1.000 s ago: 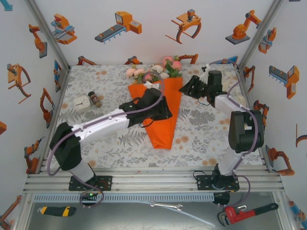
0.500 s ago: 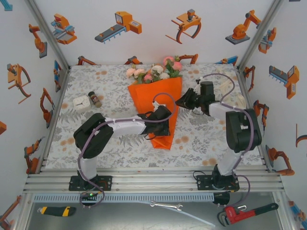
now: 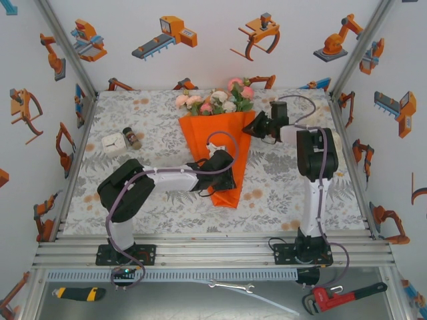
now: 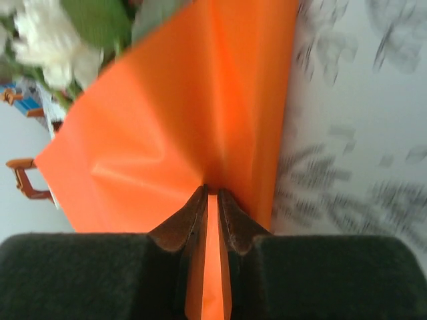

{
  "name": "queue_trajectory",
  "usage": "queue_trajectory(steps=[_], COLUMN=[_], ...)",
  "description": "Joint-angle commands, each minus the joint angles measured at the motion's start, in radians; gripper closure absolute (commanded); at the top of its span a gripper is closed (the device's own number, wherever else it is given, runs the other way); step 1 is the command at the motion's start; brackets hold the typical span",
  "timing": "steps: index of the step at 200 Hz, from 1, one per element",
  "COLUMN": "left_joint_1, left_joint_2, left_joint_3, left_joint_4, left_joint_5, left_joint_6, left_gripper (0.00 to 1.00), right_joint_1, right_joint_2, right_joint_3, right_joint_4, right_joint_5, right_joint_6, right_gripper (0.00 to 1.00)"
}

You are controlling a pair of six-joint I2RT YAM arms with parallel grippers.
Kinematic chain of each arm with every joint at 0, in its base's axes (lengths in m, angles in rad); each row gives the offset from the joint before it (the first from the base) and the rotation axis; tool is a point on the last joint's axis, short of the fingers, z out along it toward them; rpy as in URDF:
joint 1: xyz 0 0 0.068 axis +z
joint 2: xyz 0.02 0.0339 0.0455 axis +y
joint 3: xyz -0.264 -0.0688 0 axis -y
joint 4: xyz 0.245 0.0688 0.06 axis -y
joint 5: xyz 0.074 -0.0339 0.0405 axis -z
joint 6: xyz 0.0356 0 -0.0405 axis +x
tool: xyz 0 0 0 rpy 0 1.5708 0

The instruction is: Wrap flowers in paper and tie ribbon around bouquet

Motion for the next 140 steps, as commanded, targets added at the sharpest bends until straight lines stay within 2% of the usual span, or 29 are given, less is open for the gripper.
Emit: queue_trajectory(steps=[1,36,50,62,79,110,140], left_joint_1=[0.001,0.008,0.01,0.014,0.019,0.018,0.015], left_joint_2=[0.015,-0.002,-0.024,-0.046,-0.089,-0.185,-0.243], left_joint_3=[-0.035,-0.034,-0.026,-0.016,0.005,0.016,-0.009], left_joint_4=[-0.047,-0.045,-0.045,-0.047,-0.064,-0.081,-0.111], left_joint_5=[0.035,0.069,0.081,0.092,0.11,0.125,0.077], left_joint_6=[-0.019,-0.02,-0.004,0.013,0.038,0.084,0.091], left_gripper=[0.65,0.65,0.62,0.59,0.59,0.57,0.57], right_joint_1=[-0.025,-0.049,-0.05,-0.052,-0.054,-0.045,-0.014], right_joint_2=[0.08,0.176,0.144,0.082,-0.05,-0.336,-0.565], right_joint_3=[0.128,0.377,0.445,0.437,0.33,-0.011,-0.3], right_joint_4=[-0.059,-0.191,-0.286,-0.32,-0.307,-0.173,-0.091], right_joint_5=[0.028,-0.004,-0.005,-0.007,-0.009,-0.023,-0.021], right_joint_6=[0.014,-0.01,-0.074,-0.112,-0.12,-0.073,-0.043], right_gripper=[0.82,0.8,0.78,0.78,0.77,0.76,0.76])
